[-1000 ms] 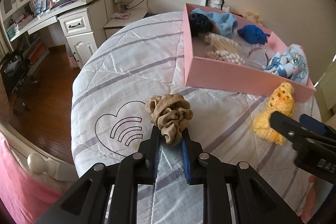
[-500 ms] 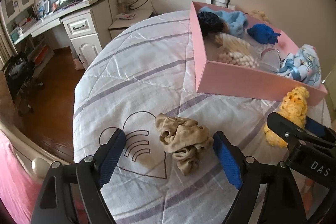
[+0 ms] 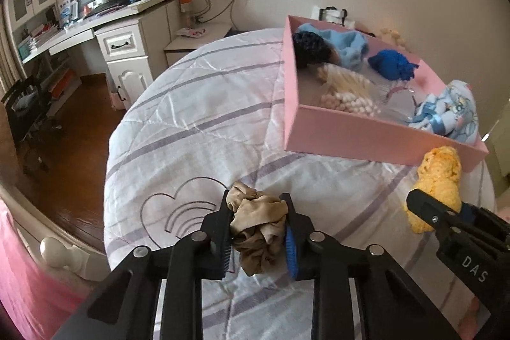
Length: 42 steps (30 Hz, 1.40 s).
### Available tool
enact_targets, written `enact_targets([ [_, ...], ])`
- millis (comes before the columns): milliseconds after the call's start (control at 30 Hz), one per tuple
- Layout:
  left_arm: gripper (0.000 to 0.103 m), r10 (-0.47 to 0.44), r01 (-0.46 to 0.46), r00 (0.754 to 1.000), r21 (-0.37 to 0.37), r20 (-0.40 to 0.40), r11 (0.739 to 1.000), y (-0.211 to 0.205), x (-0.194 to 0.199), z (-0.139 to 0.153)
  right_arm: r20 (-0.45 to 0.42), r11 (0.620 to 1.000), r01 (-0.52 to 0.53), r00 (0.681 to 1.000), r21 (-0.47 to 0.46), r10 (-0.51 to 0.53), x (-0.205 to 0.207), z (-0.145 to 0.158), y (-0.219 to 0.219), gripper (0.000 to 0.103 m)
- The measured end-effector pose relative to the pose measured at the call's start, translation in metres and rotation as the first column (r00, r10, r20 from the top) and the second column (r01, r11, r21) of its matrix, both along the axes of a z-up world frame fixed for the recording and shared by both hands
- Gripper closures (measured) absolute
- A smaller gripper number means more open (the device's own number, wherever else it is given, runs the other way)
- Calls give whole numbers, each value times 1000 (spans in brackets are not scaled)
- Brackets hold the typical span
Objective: Organize soft objects
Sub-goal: 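Grasp the beige cloth with the left tool while the right tool grasps the yellow crochet toy, then lift the beige cloth and yellow toy and carry both over the pink tray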
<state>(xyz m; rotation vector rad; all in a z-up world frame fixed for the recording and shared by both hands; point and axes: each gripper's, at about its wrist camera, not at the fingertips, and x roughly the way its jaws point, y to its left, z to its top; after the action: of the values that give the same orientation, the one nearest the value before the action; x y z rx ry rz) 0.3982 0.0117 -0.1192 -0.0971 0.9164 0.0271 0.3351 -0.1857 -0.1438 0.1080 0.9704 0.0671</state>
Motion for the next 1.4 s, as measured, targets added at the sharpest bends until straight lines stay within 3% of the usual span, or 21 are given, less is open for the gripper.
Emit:
enact_targets([
  [367, 82, -12, 12, 1000, -6, -3, 1000, -10, -12, 9, -10, 999, 20, 1000, 27, -20, -10, 4, -8, 73],
  [733, 81, -33, 32, 999, 24, 39, 999, -32, -34, 32, 43, 998, 61, 997, 25, -62, -39, 30, -24, 74],
  [1400, 81, -61, 47, 971, 64, 231, 997, -57, -118, 116, 235, 998, 56, 971, -6, -53, -106, 108, -36, 74],
])
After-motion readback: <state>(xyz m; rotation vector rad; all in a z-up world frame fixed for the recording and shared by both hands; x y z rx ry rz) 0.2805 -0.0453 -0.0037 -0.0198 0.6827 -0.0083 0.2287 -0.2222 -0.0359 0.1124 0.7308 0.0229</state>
